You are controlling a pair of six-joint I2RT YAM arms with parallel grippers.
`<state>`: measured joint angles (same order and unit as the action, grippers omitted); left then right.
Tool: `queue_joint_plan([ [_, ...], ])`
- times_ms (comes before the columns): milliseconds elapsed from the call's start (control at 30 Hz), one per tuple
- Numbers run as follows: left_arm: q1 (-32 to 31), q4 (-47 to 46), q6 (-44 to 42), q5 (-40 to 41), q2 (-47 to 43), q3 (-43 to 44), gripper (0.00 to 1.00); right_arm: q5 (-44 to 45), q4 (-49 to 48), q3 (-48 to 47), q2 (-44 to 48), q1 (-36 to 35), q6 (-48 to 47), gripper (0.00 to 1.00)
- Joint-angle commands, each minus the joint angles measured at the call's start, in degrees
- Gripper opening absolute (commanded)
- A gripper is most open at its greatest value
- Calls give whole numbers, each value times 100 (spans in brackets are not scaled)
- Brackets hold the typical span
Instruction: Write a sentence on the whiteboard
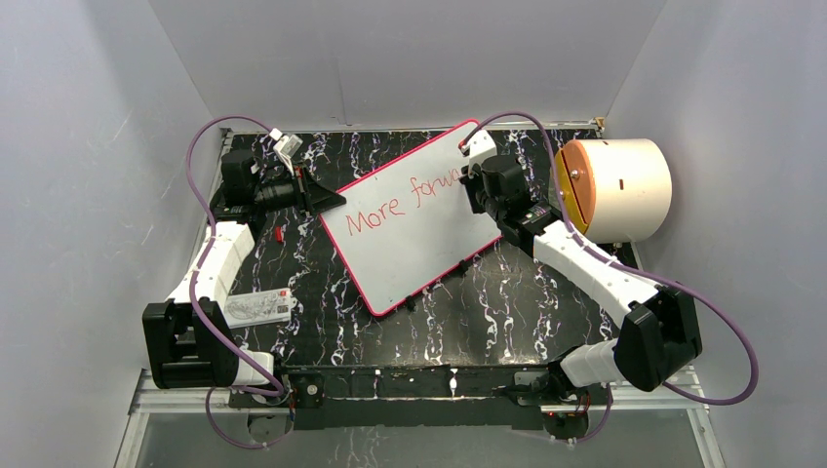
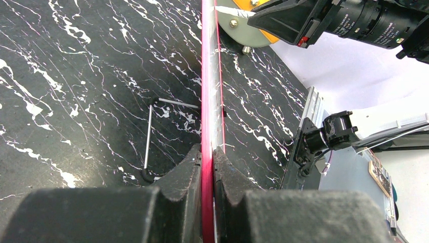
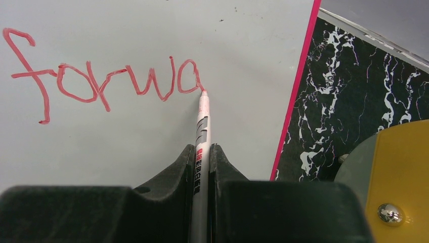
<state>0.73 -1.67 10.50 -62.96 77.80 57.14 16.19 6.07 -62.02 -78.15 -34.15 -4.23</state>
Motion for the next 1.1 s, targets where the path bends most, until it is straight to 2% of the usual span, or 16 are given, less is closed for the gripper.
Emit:
queue_joint_plan([
  [0,-196,687,-384,357,219,-213,0,99,-110,34,150,6,73,0],
  [400,-194,692,-382,346,209,-213,0,-69,-416,-237,313,12,80,0],
  [1067,-196,695,-382,337,236,-221,0,-113,-768,-390,5,96,46,0],
])
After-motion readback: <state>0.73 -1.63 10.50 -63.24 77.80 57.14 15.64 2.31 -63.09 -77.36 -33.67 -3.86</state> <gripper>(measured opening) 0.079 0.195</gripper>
